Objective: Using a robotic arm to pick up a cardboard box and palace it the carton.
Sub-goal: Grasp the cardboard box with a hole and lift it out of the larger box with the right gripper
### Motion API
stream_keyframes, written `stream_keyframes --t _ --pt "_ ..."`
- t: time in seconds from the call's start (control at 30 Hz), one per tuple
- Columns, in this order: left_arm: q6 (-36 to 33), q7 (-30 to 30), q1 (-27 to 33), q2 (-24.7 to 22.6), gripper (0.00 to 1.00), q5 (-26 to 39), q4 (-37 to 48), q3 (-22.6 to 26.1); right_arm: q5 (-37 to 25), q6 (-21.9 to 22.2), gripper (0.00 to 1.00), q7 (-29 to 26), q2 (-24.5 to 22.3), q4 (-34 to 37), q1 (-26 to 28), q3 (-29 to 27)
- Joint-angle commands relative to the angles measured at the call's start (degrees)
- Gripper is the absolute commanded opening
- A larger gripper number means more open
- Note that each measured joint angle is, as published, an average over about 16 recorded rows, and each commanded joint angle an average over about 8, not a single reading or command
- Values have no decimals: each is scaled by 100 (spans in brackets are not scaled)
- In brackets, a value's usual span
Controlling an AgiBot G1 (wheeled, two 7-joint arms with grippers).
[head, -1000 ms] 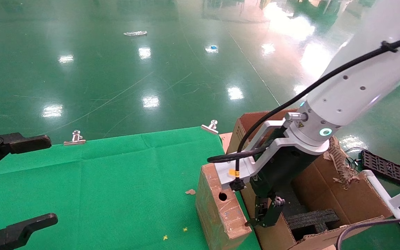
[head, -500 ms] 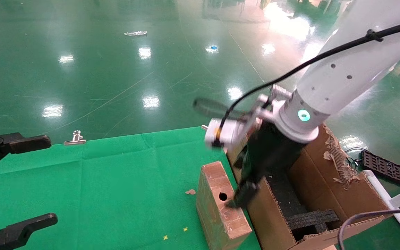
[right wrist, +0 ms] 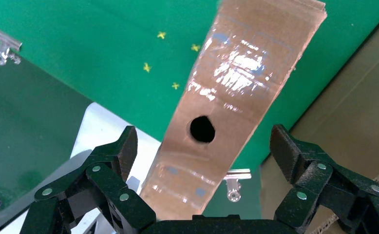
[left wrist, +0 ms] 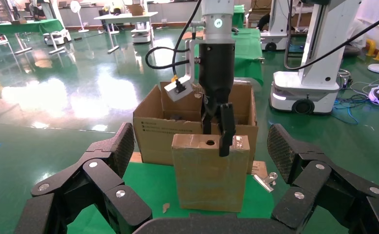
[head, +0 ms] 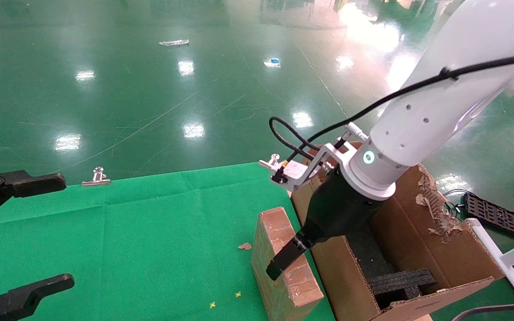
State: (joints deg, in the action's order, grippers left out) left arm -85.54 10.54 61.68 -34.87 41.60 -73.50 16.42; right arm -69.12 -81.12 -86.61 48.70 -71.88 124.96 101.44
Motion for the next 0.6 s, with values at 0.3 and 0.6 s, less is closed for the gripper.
stream_keyframes --t 0.3,0.6 --pt "2 -2 1 2 77 -3 0 4 -258 236 3 -348 104 -146 -120 115" --pt "3 -4 2 3 0 -5 0 7 -382 287 0 -575 119 -348 -119 173"
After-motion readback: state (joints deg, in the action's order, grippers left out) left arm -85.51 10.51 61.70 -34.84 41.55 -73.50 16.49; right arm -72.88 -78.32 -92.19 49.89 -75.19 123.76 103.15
